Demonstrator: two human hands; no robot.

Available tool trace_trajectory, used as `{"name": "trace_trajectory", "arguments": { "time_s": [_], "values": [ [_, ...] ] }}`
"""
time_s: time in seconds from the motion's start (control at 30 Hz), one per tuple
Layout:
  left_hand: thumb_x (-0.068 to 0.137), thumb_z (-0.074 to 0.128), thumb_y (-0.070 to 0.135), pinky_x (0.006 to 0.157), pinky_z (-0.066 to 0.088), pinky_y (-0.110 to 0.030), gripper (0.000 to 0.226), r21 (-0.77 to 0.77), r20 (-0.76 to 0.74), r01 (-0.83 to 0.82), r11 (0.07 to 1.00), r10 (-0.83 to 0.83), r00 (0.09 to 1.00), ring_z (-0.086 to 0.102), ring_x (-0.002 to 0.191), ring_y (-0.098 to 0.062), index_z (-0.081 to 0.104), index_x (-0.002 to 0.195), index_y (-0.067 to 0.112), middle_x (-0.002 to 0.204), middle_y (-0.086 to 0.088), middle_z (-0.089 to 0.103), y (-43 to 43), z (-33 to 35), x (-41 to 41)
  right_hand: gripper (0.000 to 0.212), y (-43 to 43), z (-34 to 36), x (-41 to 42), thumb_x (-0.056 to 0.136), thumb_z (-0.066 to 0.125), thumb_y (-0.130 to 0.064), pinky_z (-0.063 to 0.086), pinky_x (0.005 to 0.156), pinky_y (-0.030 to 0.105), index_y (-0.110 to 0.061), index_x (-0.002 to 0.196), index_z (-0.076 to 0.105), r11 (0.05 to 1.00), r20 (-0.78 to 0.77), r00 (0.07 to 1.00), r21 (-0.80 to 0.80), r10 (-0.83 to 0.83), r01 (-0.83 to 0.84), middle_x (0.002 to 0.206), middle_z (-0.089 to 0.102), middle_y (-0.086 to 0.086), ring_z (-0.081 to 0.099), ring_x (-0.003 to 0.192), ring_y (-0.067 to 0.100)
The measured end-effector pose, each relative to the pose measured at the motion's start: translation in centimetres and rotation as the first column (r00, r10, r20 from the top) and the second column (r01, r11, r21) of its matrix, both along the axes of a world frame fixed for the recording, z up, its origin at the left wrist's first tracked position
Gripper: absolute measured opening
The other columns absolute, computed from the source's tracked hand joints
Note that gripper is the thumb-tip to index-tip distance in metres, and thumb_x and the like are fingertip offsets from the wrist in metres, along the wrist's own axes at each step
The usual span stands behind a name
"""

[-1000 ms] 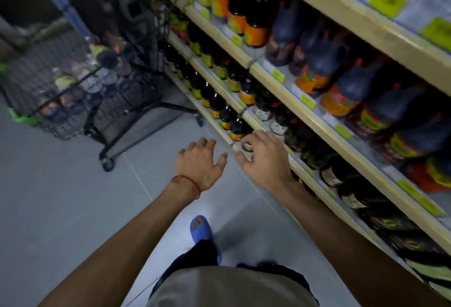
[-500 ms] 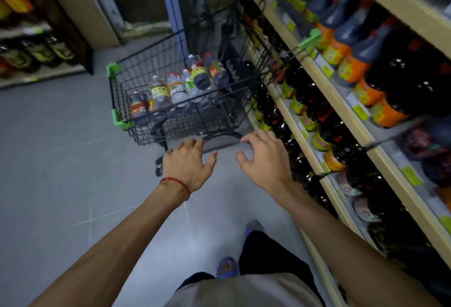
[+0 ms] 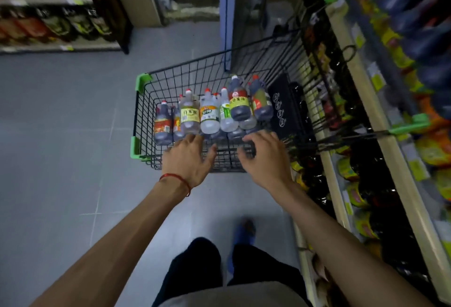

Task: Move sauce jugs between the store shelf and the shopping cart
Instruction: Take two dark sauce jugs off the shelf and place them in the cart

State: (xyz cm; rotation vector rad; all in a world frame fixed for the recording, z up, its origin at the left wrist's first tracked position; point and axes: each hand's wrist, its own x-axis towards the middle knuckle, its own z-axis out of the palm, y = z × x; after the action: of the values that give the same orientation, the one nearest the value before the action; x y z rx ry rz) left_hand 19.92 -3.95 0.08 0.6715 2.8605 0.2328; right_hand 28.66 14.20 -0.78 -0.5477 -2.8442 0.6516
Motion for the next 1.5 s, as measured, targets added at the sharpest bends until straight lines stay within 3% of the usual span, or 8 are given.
{"name": "trace_trajectory", "arguments": {
  "time_s": [0.27,0.43,0.57,0.67,0.97,1.1,1.27,1.5],
  "values": [
    [0.1,0.037,0.06,0.079,0.051,-0.041,0.048,0.039,0.18,0.045,0.998,-0.051,0.982,0.063,0.106,-0.032,0.057,0.128,0.025,0.122,-0.005,0.063,2.5,-4.0,-11.7,0.018,1.8,-2.6,-10.3,0.089,0.071,-0.032,0.038,0.077,0.028,-0.019,0.101,0.07,0.993,0.1,0.991,-0.068,-0.085,0.092,0.11,0.068,-0.001,0.058,0.104,0.022],
    [0.101,0.034,0.061,0.082,0.051,-0.041,0.053,0.007,0.278,0.138,0.99,-0.135,0.951,0.063,0.108,-0.035,0.054,0.133,0.025,0.126,-0.007,0.062,5.8,-6.3,-17.2,0.017,3.8,-4.9,-14.6,0.089,0.071,-0.031,0.046,0.081,0.033,-0.018,0.1,0.07,0.97,0.194,0.963,-0.118,-0.189,0.214,0.107,0.068,0.001,0.059,0.103,0.024],
    [0.1,0.035,0.063,0.084,0.052,-0.041,0.057,-0.013,0.336,0.162,0.987,-0.148,0.93,0.063,0.109,-0.036,0.054,0.134,0.022,0.125,-0.011,0.063,9.6,-8.6,-19.4,0.025,6.7,-7.1,-17.0,0.086,0.068,-0.028,0.056,0.081,0.042,-0.011,0.104,0.073,0.945,0.206,0.946,-0.165,-0.249,0.284,0.104,0.07,0.01,0.062,0.1,0.034],
    [0.1,0.035,0.066,0.084,0.054,-0.041,0.06,-0.019,0.38,0.158,0.987,-0.139,0.914,0.064,0.104,-0.035,0.055,0.133,0.02,0.122,-0.011,0.065,12.9,-11.6,-20.4,0.052,9.7,-9.2,-18.7,0.085,0.043,-0.046,0.054,0.082,0.04,-0.01,0.106,0.073,0.935,0.225,0.942,-0.196,-0.25,0.295,0.109,0.07,0.011,0.06,0.104,0.032],
    [0.078,0.059,0.074,0.094,0.052,-0.05,0.082,0.107,0.624,-0.276,0.955,0.152,0.767,0.061,0.113,-0.038,0.049,0.134,0.015,0.127,-0.014,0.059,22.2,-19.9,-23.6,0.027,17.6,-16.8,-21.1,0.089,0.073,-0.034,0.054,0.086,0.045,-0.018,0.11,0.069,0.91,0.344,0.913,-0.264,-0.22,0.319,0.117,0.063,0.007,0.058,0.108,0.029],
    [0.065,0.072,0.075,0.095,0.048,-0.044,0.101,0.066,0.65,-0.45,0.89,0.304,0.696,0.054,0.118,-0.037,0.041,0.132,0.006,0.13,-0.016,0.047,24.3,-22.6,-23.8,0.042,18.5,-19.3,-21.7,0.091,0.073,-0.041,0.052,0.091,0.045,-0.011,0.118,0.063,0.896,0.329,0.914,-0.288,-0.239,0.338,0.131,0.054,0.009,0.056,0.114,0.028],
    [0.069,0.082,0.065,0.084,0.045,-0.036,0.1,0.042,0.612,-0.511,0.858,0.383,0.692,0.047,0.107,-0.022,0.035,0.135,0.006,0.129,-0.012,0.044,25.2,-24.1,-23.4,0.071,18.7,-21.1,-21.8,0.089,0.075,-0.04,0.044,0.101,0.038,-0.009,0.145,0.045,0.903,0.42,0.881,-0.256,-0.217,0.345,0.149,0.042,0.013,0.045,0.131,0.028],
    [0.066,0.086,0.056,0.089,0.054,-0.045,0.096,0.029,0.584,-0.49,0.871,0.383,0.716,0.056,0.11,-0.027,0.04,0.135,0.009,0.127,-0.01,0.048,23.8,-23.5,-24.4,0.101,18.4,-22.2,-22.6,0.083,0.08,-0.032,0.039,0.115,0.056,-0.011,0.162,0.019,0.85,0.516,0.806,-0.25,-0.289,0.464,0.162,0.028,0.016,0.028,0.148,0.037]
  ]
}}
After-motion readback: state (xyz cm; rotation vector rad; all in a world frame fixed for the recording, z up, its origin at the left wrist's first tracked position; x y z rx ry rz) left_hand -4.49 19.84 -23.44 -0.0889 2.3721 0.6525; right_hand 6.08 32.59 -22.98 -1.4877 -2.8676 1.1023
